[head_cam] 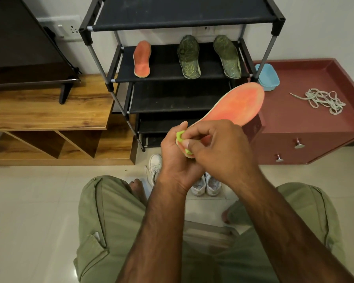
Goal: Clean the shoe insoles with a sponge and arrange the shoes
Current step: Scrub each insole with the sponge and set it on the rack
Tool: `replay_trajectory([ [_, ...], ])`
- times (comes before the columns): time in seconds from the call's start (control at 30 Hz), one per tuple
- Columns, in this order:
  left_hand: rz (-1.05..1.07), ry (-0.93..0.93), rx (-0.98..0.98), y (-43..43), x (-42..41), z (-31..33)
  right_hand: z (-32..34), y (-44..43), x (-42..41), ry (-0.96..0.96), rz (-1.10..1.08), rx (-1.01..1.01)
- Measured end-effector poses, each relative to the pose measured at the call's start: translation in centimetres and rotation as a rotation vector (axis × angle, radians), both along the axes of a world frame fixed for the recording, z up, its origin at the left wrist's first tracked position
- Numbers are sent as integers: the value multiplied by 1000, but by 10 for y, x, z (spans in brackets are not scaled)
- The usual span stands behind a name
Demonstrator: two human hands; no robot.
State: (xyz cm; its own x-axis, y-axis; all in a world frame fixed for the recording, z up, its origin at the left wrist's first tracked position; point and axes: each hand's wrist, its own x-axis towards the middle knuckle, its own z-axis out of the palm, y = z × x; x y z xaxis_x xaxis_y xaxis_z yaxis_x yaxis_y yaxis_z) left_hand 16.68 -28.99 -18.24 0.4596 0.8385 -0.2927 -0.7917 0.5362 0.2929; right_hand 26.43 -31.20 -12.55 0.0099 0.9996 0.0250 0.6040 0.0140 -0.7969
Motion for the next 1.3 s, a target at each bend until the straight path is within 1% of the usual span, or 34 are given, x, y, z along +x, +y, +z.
replay_trajectory([
  [0.07, 9, 8, -4, 1, -3, -2, 0, -2, 0, 30, 45, -57],
  [0.13, 15, 31, 5, 0, -3, -2, -2, 2, 6, -28, -25, -59],
  [0.2, 36, 51, 4, -1, -1, 1, -2, 2, 8, -91, -101, -16],
  [0.27, 46, 54, 14, -2, -1, 3, -3, -3, 3, -39, -43, -6],
  [0.33, 61, 55, 8, -2, -4, 2, -4, -7, 0, 34, 54, -55],
  [0.4, 62, 50, 13, -1, -5, 2, -5, -3, 4, 23, 33, -62],
  [0.47, 70, 53, 6, -3, -3, 3, -6, 1, 6, -45, -70, 3],
  [0.5, 74, 56, 1, -3, -2, 3, -7, 1, 4, -50, -87, 28],
  [0.57, 71, 45, -7, -3, -3, 3, -8, -3, -4, 16, -15, 34],
  [0.63, 60, 29, -9, -4, -6, 1, -8, -3, -5, 74, 50, -9],
  [0.67, 57, 32, -6, -4, -7, 1, -9, 1, -1, 42, 34, -9],
  [0.77, 75, 32, -13, -3, -4, -2, -8, 10, 9, -164, -128, 64],
  [0.8, 78, 33, -20, -3, -3, -2, -8, 8, 8, -179, -130, 84],
  [0.83, 75, 25, -18, -4, -3, -2, -10, 5, 5, -157, -81, 94],
  [0.93, 74, 4, -33, -6, -8, -4, -11, -7, 1, -26, 95, 18],
  [1.0, 101, 26, -48, -4, -9, -6, -15, -4, 11, -80, 32, 27],
  [1.07, 138, 32, -62, -2, -8, -7, -16, -2, 18, -197, -86, 92],
  [1.1, 139, 37, -59, -2, -8, -6, -18, -4, 17, -205, -91, 105],
  [1.2, 110, 83, -59, -3, -11, -6, -20, -17, 7, -39, 76, 59],
  [1.23, 108, 78, -60, -4, -12, -6, -20, -18, 6, -19, 103, 47],
  [1.3, 131, 51, -63, -2, -13, -5, -23, -10, 14, -34, 10, 76],
])
